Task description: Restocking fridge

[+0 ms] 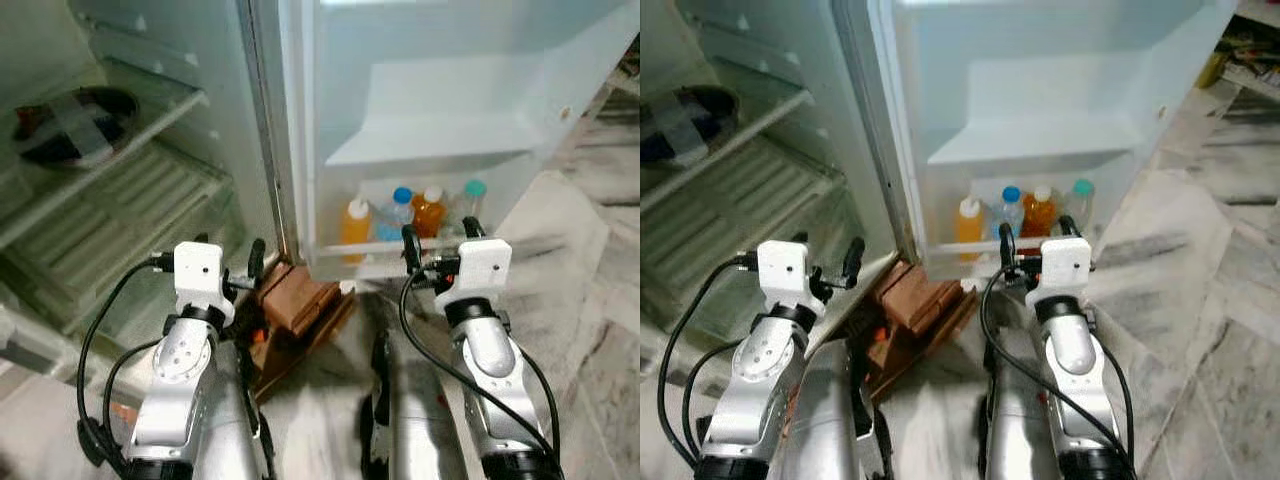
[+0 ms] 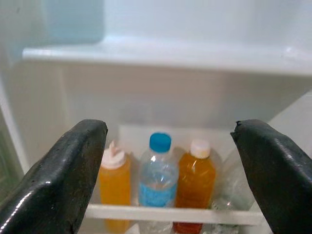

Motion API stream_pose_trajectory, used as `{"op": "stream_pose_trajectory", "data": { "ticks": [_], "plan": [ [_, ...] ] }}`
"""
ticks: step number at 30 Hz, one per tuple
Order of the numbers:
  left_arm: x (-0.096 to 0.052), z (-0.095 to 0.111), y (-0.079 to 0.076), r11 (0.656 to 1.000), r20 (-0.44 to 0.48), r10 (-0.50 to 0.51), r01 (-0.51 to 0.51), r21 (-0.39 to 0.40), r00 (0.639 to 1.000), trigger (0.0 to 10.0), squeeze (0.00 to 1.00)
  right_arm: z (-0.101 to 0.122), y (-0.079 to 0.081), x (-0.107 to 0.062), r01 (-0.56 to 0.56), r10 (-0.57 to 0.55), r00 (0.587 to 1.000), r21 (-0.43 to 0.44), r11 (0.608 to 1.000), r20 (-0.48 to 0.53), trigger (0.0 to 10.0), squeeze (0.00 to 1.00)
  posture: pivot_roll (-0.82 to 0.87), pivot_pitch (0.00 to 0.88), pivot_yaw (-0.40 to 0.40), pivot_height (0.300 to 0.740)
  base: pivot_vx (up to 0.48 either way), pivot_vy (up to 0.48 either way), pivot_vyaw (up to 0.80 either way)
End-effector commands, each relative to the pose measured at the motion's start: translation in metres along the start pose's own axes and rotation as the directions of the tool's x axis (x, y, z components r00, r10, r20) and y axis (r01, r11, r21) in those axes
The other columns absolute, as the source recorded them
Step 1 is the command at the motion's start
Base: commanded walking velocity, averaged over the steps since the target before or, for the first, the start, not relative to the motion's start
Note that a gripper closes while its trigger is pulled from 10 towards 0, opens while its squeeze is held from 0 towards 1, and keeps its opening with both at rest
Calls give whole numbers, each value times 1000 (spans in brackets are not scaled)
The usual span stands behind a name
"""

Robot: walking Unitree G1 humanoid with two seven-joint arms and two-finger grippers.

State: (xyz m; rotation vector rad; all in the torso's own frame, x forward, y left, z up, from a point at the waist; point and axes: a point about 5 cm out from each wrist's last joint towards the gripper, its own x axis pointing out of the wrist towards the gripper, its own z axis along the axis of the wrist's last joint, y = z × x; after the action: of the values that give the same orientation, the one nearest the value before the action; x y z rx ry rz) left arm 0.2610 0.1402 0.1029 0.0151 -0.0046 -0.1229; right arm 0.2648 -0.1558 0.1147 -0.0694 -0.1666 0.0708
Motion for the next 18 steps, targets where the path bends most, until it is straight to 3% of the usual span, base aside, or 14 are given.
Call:
{"op": "stream_pose_trajectory", "data": {
  "ticks": [1, 18],
  "plan": [
    [0, 0, 2, 1000, 2, 15, -15, 7, 1000, 10000, 0, 2, -2, -2, 13, -13, 1000, 6, 1000, -5, 10000, 0, 21, 88, 20, 640, 0, 0, 0],
    [0, -3, 0, 1000, -9, 28, -28, 2, 1000, 10000, 0, 2, -2, -4, 15, -15, 999, 10, 1000, -45, 10000, 0, 9, 103, 18, 740, 0, 0, 0]
  ]
}}
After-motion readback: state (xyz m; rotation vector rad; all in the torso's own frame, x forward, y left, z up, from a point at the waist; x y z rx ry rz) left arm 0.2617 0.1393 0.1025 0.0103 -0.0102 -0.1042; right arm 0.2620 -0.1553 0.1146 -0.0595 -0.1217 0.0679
